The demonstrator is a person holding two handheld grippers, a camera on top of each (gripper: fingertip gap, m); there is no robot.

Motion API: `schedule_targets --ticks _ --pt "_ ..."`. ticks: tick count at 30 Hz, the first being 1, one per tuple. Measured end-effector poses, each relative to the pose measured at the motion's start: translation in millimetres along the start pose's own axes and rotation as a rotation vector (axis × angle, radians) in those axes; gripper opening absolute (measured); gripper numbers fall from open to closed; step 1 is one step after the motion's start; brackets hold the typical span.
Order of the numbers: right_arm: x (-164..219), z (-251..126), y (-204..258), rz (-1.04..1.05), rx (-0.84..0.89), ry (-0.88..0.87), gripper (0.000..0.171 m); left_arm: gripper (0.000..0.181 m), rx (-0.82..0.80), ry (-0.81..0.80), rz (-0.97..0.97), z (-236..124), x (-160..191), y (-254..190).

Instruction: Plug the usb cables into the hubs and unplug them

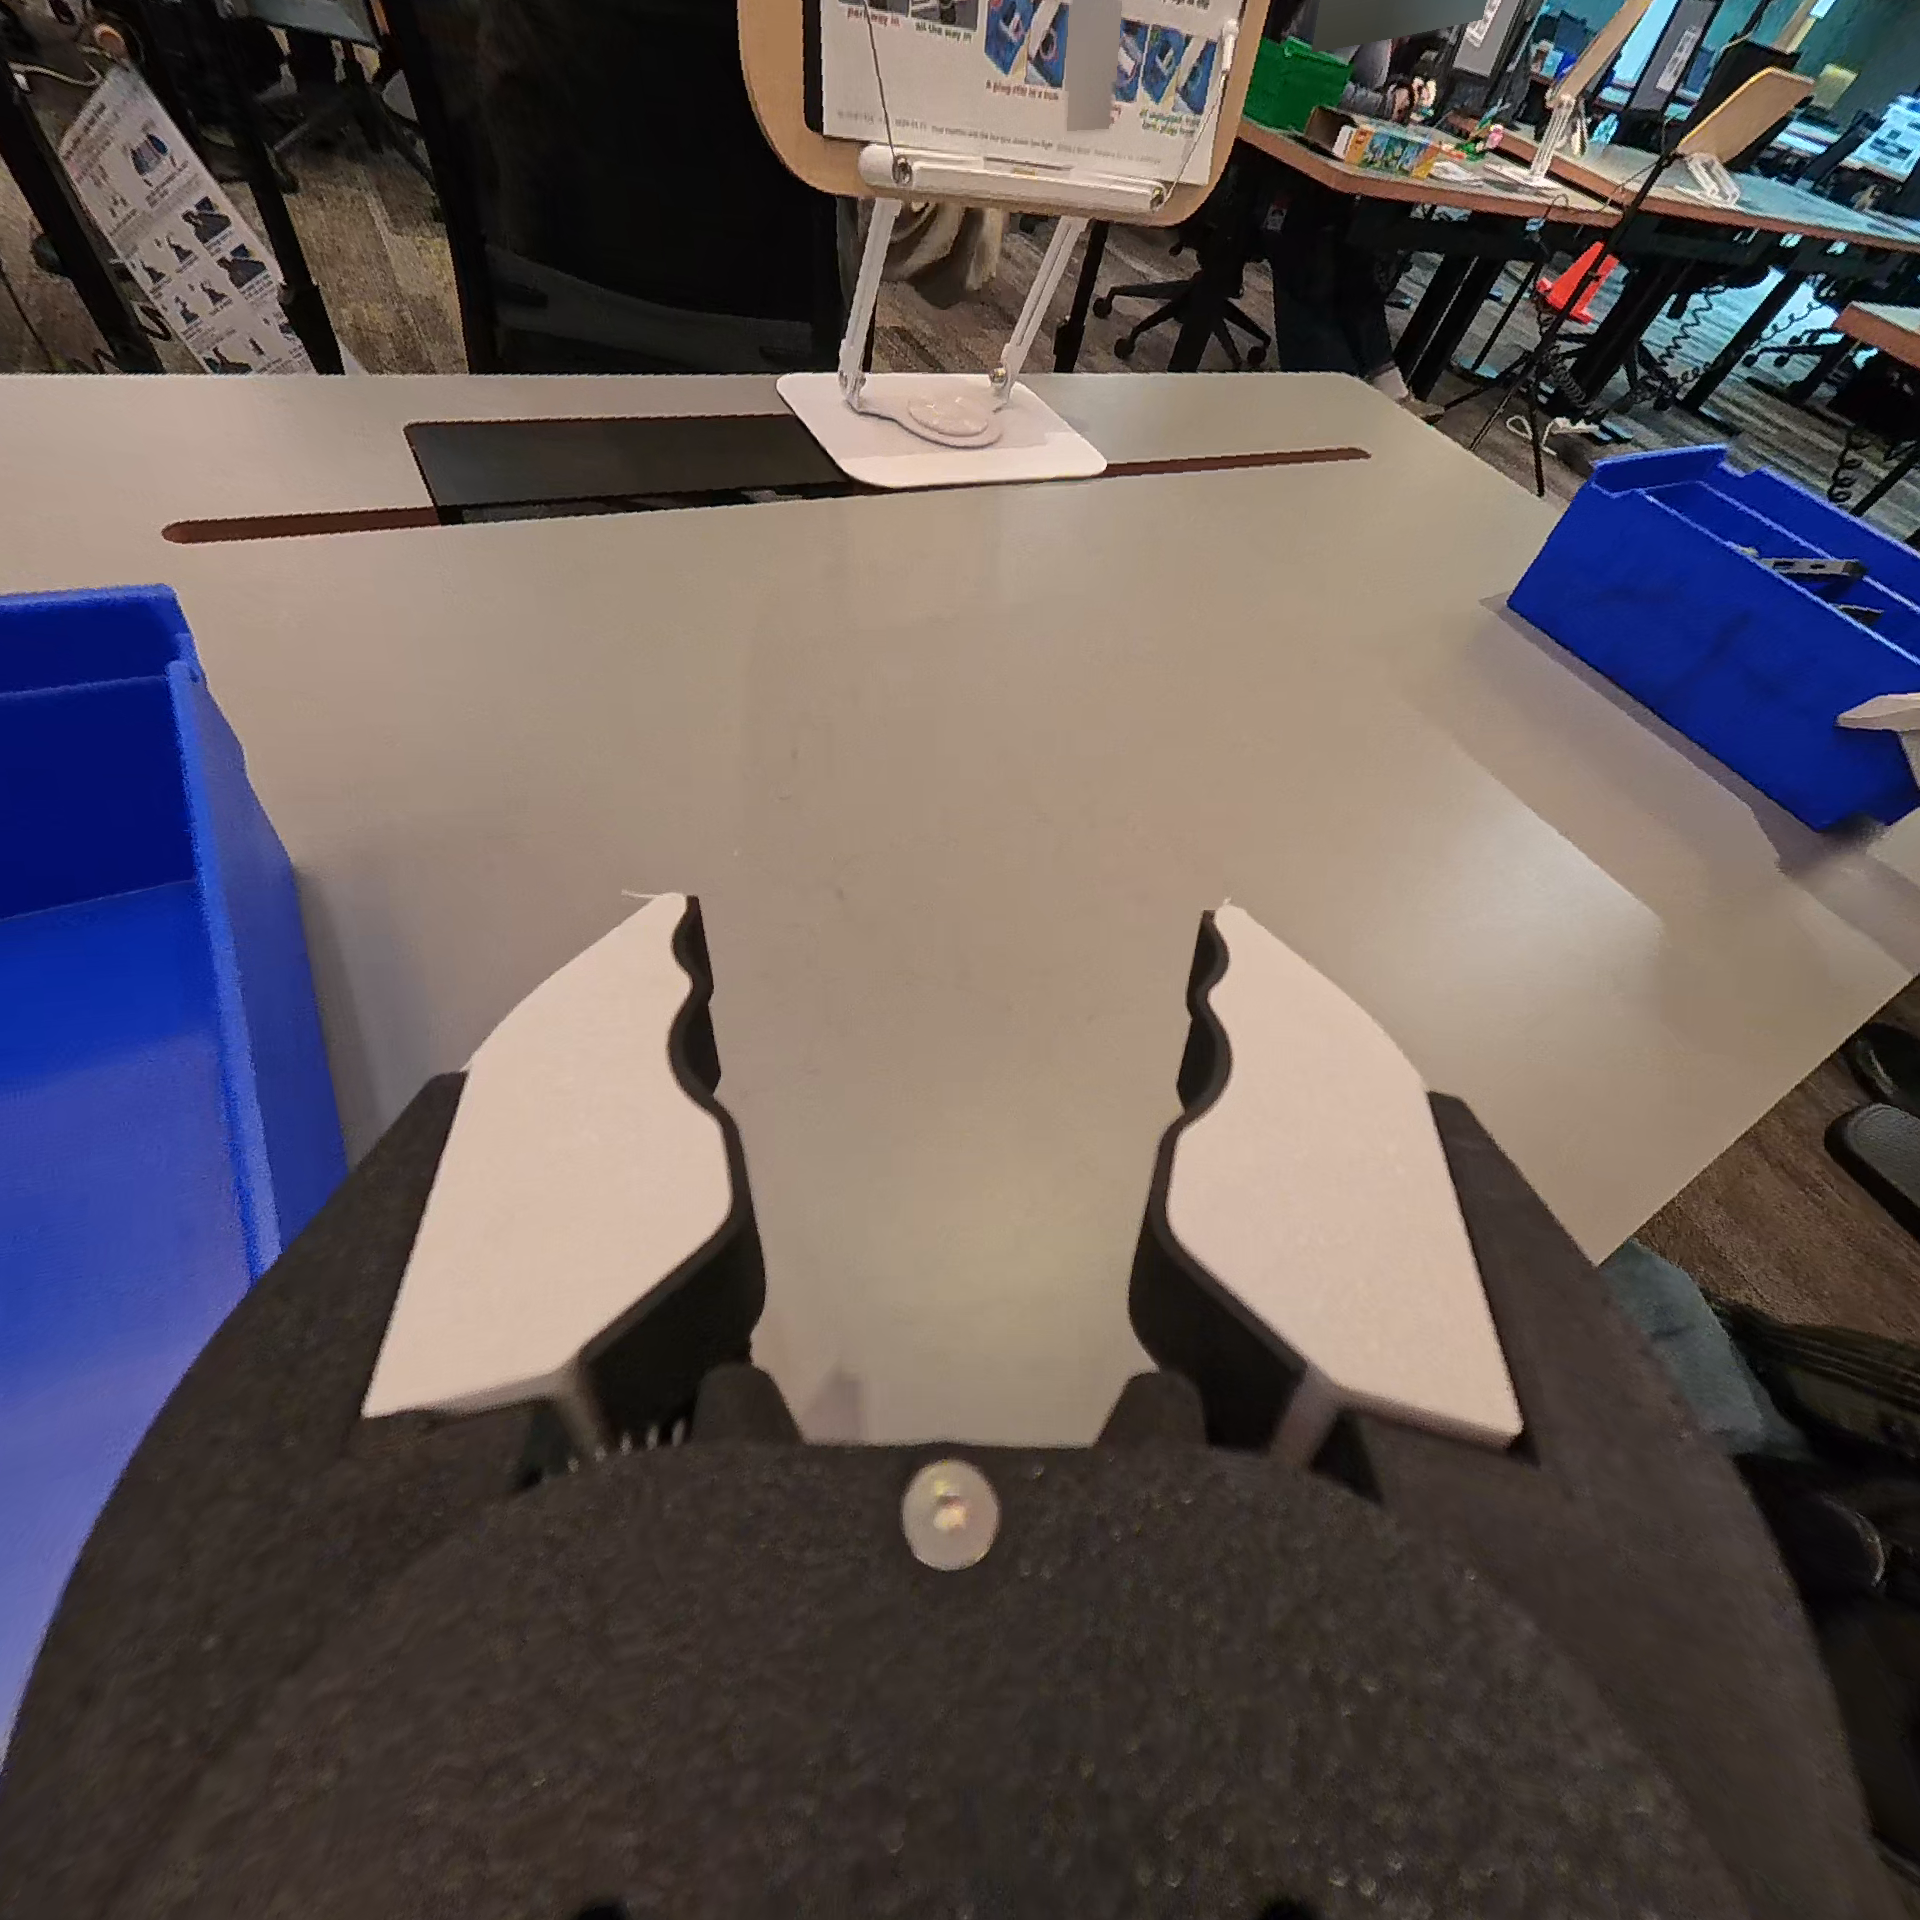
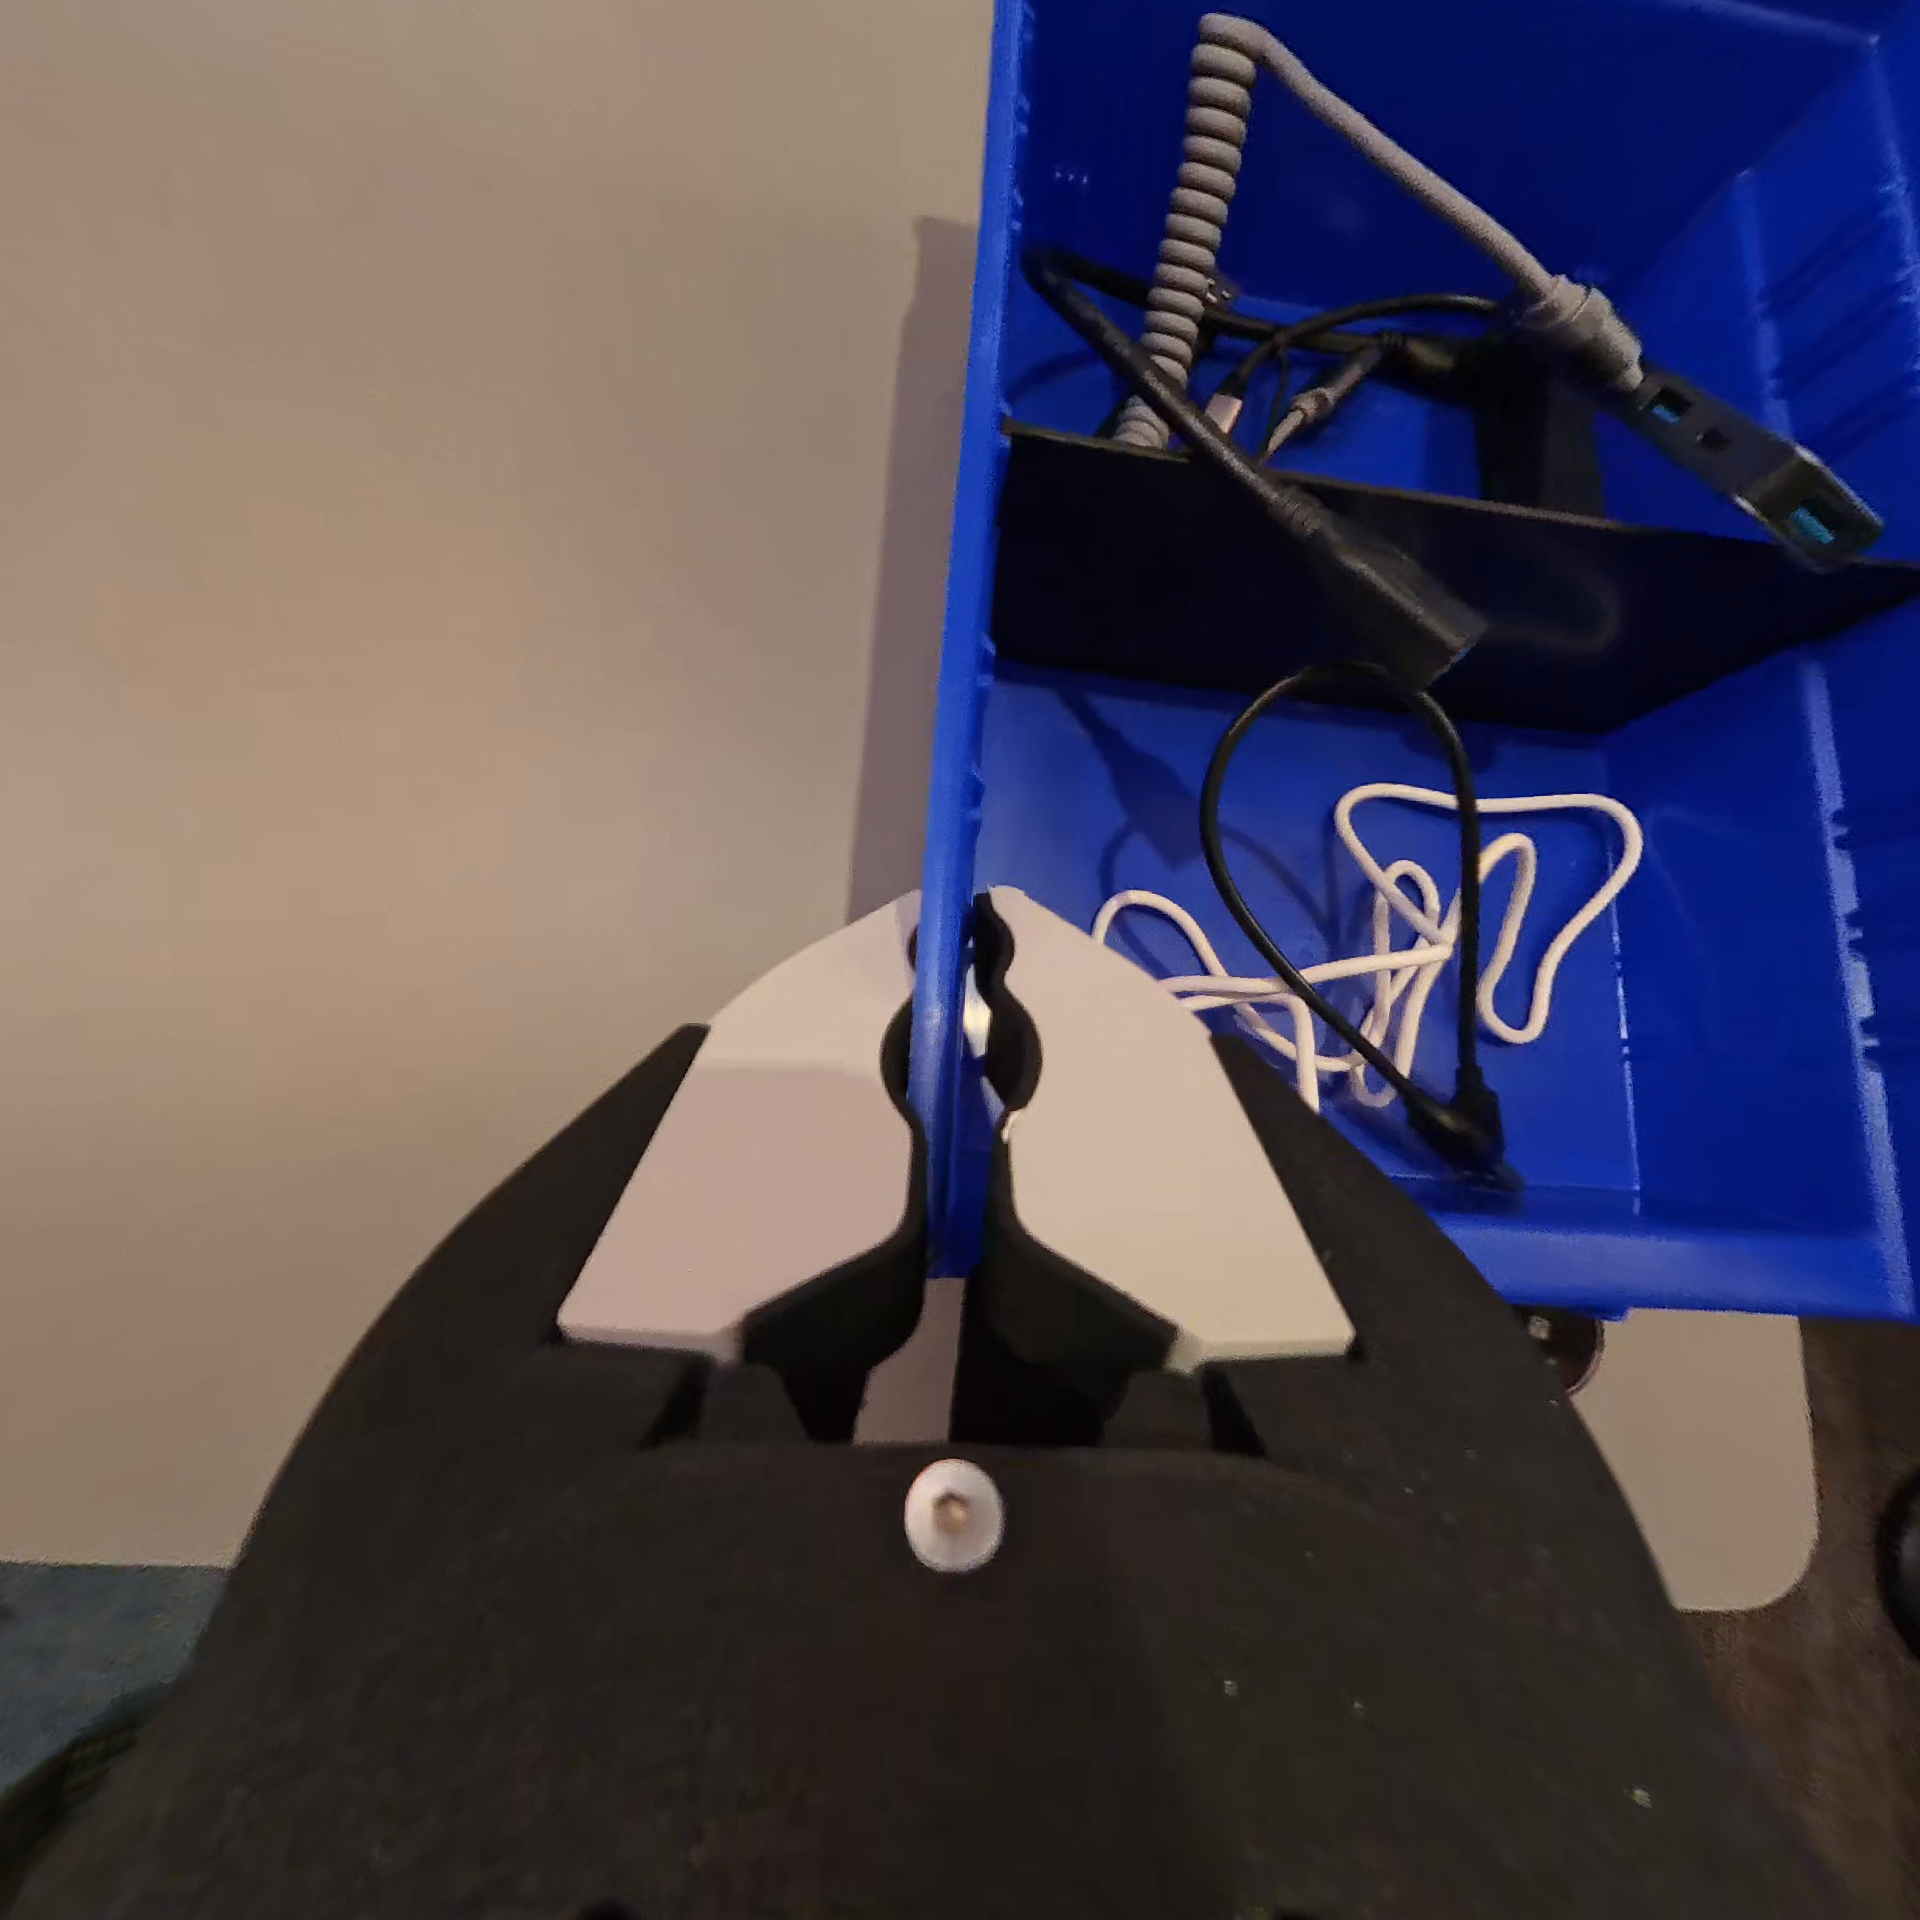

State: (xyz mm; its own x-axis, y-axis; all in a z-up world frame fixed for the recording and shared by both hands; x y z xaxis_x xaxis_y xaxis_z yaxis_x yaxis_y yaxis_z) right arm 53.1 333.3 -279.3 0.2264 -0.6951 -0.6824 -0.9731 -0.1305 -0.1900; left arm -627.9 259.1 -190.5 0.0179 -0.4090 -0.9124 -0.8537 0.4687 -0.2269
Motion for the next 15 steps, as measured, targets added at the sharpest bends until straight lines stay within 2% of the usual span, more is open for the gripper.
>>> schedule_targets --ticks 15 --pt "-1 0 5 0.003 0.003 0.003 0.004 0.086 0.012 -0.047 0.014 -16 -8 -8"
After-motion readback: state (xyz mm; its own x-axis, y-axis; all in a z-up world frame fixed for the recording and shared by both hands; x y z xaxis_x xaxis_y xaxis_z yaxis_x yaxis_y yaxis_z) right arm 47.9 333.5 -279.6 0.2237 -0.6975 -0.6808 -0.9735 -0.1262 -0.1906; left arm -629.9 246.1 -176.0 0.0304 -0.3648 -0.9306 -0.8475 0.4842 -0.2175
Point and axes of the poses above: each gripper's, where its closed fingertips meet, z out along the fingers, x out of its underside, y = z × x across the jaws, the point moved 5 cm from there along -z, back along the fingers, and after that the axes turned 6 degrees about x, right-handed, at the moved point
